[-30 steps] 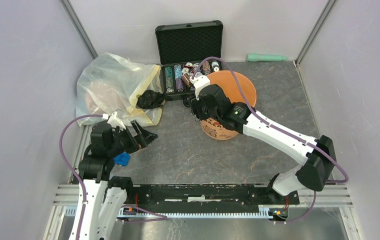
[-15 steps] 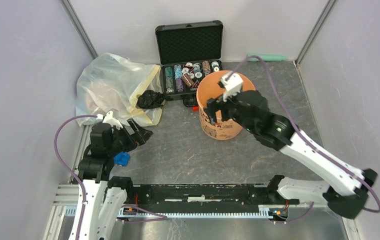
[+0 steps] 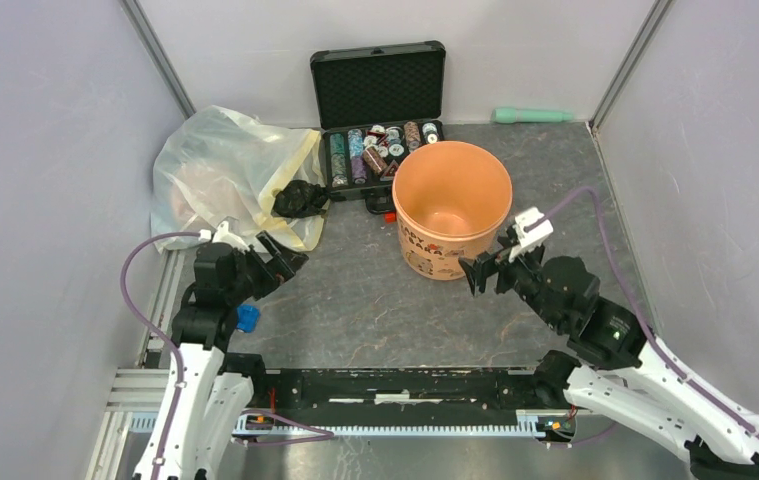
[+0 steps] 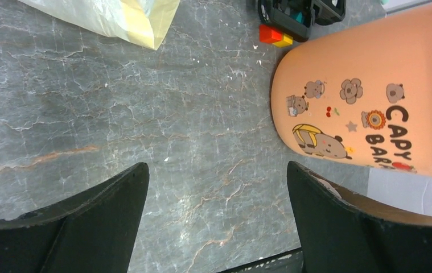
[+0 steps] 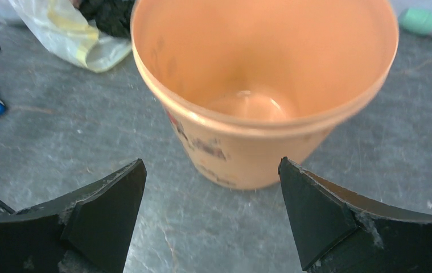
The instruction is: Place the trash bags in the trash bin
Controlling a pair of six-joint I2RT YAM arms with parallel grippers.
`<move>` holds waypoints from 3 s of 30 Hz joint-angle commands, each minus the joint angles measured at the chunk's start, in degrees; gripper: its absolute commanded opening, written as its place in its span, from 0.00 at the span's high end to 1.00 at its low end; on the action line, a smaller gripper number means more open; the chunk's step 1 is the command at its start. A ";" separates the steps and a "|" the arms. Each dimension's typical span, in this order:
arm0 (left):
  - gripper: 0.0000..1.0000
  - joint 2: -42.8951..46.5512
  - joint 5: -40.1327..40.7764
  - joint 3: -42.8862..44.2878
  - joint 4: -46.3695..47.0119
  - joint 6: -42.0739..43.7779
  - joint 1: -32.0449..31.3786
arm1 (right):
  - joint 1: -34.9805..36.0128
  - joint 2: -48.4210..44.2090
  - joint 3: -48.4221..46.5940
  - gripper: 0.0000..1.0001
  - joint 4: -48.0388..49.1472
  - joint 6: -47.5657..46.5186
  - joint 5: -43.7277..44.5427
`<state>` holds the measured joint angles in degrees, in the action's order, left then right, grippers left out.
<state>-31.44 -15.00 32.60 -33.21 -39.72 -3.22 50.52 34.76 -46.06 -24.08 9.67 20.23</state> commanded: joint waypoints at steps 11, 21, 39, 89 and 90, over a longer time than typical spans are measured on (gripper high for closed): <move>0.03 -6.25 1.63 -2.28 15.24 -7.12 0.28 | 0.11 -7.72 28.62 0.02 23.40 13.95 2.06; 0.03 -11.84 4.38 -2.62 20.16 -7.55 0.32 | 0.10 4.45 35.54 0.02 46.59 15.28 11.20; 0.19 -33.30 19.72 0.96 39.02 -6.73 -6.31 | -15.05 20.15 28.84 0.02 53.41 12.18 10.24; 0.98 -22.01 -0.58 11.52 26.11 -6.87 -17.98 | -16.75 -21.53 31.74 0.02 16.16 5.01 -15.54; 0.98 -21.01 -2.09 10.83 26.05 -7.62 -18.67 | -16.78 -21.21 31.51 0.02 16.13 5.02 -17.30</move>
<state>-56.60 -0.19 48.86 -11.03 -36.56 -19.81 33.95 13.67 -13.45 -8.51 13.89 10.98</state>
